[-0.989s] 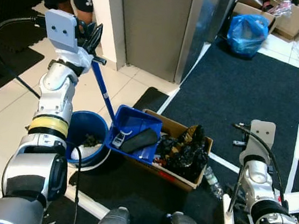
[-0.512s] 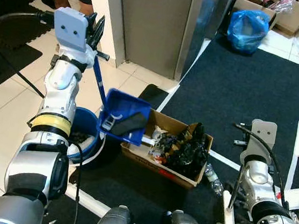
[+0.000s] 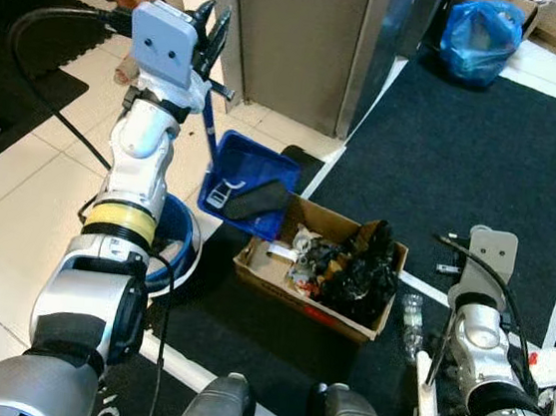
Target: Sweep floor
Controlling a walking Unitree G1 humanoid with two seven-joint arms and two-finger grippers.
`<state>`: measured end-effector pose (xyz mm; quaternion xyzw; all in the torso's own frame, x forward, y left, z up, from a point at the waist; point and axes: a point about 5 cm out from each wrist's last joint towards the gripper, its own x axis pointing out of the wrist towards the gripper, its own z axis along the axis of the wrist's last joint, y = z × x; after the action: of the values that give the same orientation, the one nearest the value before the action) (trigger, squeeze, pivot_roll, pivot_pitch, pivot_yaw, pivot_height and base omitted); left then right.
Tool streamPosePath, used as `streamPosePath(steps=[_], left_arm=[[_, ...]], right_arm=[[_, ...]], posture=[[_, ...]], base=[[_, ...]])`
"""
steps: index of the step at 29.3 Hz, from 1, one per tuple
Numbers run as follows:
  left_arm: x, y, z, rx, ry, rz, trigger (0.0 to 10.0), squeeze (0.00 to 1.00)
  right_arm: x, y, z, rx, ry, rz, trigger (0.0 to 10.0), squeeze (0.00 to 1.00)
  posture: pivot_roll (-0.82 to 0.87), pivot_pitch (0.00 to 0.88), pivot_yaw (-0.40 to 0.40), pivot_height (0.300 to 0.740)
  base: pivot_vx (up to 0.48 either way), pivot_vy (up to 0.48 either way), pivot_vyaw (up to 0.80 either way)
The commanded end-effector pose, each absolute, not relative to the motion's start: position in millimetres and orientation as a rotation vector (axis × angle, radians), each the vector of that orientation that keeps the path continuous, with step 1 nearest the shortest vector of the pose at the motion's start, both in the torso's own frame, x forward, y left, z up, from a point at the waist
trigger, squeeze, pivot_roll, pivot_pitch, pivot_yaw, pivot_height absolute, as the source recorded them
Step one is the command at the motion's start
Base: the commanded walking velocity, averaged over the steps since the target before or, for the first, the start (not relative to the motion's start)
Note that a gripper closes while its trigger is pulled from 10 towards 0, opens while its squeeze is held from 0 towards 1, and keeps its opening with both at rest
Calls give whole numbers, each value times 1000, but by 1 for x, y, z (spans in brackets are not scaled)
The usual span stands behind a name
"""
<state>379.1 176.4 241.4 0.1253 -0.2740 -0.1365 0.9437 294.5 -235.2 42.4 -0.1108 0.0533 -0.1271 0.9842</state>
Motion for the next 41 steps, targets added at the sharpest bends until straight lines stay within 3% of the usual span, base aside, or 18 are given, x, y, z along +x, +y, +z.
streamPosePath(steps=[1, 7, 15, 32, 41], left_arm=[[376, 171, 264, 276, -685, -279, 10000, 0], [377, 162, 265, 294, -696, -306, 10000, 0], [377, 132, 278, 437, -776, -411, 10000, 0], [372, 83, 287, 410, -857, -578, 10000, 0], [367, 72, 284, 460, -888, -643, 10000, 0]], right_arm=[[288, -238, 37, -232, 124, -261, 10000, 0], [284, -237, 35, -231, 123, -263, 10000, 0], [279, -235, 33, -219, 110, -276, 10000, 0], [274, -235, 33, -206, 101, -303, 10000, 0], [274, -234, 34, -202, 99, -308, 10000, 0]], posture=[[66, 169, 20, 740], [60, 182, 25, 740], [46, 192, 56, 740], [33, 180, 82, 740], [41, 180, 90, 740]], base=[[0, 0, 0], [0, 0, 0], [0, 0, 0], [0, 0, 0], [0, 0, 0]])
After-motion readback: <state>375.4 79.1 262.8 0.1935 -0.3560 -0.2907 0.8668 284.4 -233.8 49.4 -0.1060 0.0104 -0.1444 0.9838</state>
